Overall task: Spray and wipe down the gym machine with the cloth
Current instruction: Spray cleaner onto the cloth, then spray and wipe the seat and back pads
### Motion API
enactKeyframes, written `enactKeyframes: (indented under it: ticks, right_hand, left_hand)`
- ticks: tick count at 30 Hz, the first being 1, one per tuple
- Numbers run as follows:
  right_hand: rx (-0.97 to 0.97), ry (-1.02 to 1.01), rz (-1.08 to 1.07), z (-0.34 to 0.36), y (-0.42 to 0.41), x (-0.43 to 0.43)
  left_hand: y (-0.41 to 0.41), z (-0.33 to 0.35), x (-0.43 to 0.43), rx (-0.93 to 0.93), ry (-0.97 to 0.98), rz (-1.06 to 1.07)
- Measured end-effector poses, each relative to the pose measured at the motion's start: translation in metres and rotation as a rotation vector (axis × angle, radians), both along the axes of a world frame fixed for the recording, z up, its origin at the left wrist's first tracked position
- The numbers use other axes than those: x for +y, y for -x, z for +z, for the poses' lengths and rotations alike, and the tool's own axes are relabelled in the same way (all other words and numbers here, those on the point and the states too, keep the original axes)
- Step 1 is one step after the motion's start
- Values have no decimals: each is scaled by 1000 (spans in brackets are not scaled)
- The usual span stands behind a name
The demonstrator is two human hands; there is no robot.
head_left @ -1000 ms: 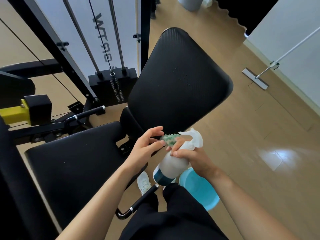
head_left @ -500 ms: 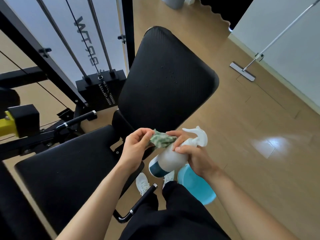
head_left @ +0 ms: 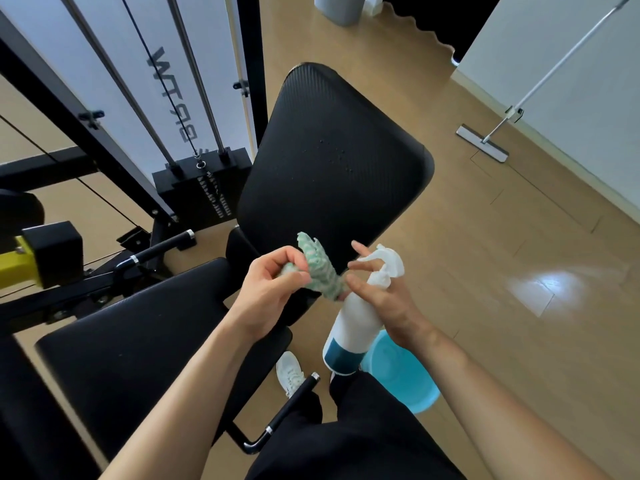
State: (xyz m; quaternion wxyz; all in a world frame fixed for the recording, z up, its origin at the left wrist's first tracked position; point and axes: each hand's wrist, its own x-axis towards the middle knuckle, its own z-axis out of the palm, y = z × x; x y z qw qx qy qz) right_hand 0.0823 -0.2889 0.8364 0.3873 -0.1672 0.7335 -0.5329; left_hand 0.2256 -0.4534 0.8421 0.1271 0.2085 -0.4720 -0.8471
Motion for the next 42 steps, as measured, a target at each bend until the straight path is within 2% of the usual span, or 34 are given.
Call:
enactKeyframes:
  ticks: [7,11,15,17,25,29,30,32,35,37,42]
  right_hand:
    - [-36,11,235,9,1,-22]
    - [55,-71,24,9,-1,-32]
    - [78,-129,-171,7,6,-28]
    - [88,-124,-238,10,10,-24]
    - [153,-103,-518,27,37,-24]
    - [148,-112,-644,28,58,-26]
    - [148,-110,-659,28,62,-27]
    - [148,-114,-669,27,68,-28]
    - [142,-101,-655,29,74,-27]
    - [123,-80,-631,32,77,-24]
    - [135,-46,-601,38,90,-13]
  left_hand:
    - [-3,6,-17,60,11,-148]
    - [-8,10,-24,-66,139,-38]
    - [-11,2,-36,-323,489,12]
    - [-3,-4,-39,-393,619,41]
    - [111,7,-38,-357,948,309]
    - [148,10,-17,-520,1153,554]
    - [150,7,-9,-513,1141,605]
    - [148,-6,11,-345,1129,588]
    - [138,-31,37,-82,1224,370]
    - [138,-48,42,-34,1281,219]
    - [147,-67,35,-6,1361,101]
